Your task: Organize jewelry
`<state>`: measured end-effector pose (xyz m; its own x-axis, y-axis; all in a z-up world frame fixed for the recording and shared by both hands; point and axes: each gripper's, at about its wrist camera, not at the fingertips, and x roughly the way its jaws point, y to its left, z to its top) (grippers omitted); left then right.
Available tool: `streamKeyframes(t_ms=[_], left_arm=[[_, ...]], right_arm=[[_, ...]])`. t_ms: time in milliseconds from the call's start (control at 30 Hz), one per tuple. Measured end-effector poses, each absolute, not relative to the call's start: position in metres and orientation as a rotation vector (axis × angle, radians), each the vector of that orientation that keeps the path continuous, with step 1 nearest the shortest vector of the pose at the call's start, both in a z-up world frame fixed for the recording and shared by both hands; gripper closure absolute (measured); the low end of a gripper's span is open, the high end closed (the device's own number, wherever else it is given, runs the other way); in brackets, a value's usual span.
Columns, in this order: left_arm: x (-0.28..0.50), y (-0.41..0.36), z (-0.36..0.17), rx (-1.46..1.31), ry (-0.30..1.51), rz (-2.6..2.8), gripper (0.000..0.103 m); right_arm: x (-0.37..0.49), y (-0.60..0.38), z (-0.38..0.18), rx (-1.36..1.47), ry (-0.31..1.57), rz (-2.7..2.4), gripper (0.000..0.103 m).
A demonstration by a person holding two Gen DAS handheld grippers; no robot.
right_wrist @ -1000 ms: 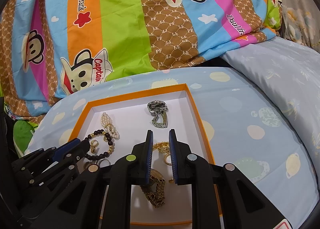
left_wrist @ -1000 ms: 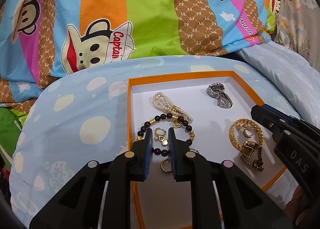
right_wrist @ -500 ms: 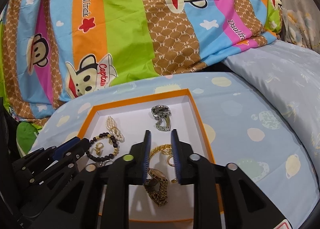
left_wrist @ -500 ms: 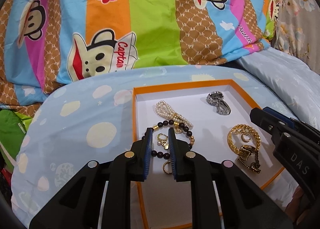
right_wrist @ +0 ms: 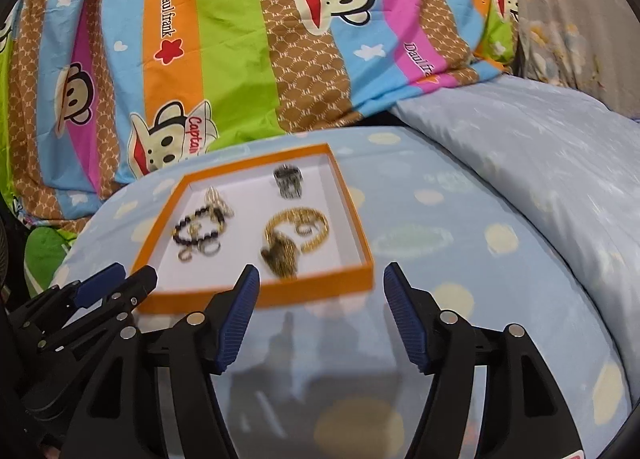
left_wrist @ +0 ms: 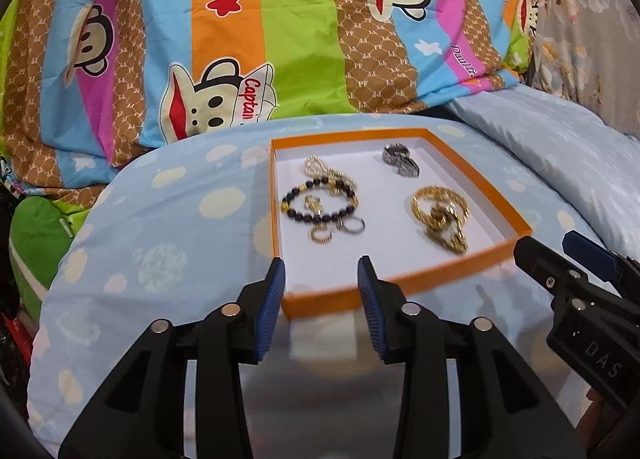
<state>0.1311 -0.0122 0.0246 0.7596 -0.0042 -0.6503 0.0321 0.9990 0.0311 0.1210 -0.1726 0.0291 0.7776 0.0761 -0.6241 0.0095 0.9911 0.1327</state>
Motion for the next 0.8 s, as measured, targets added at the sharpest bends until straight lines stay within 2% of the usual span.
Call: streamKeyframes(t_ms=[400, 800], left_arm=[[0.084, -0.015, 0.014, 0.037, 0.767, 0.002, 0.062], [0.065, -0.014, 0.006, 0.036, 0.824, 0.026, 0.06]], right_arm=[[0.07, -0.159, 0.016, 0.081, 0.729, -0.004, 0.026], [0.05, -0.159, 0.007, 0.107, 0.793, -0.036, 0.025]])
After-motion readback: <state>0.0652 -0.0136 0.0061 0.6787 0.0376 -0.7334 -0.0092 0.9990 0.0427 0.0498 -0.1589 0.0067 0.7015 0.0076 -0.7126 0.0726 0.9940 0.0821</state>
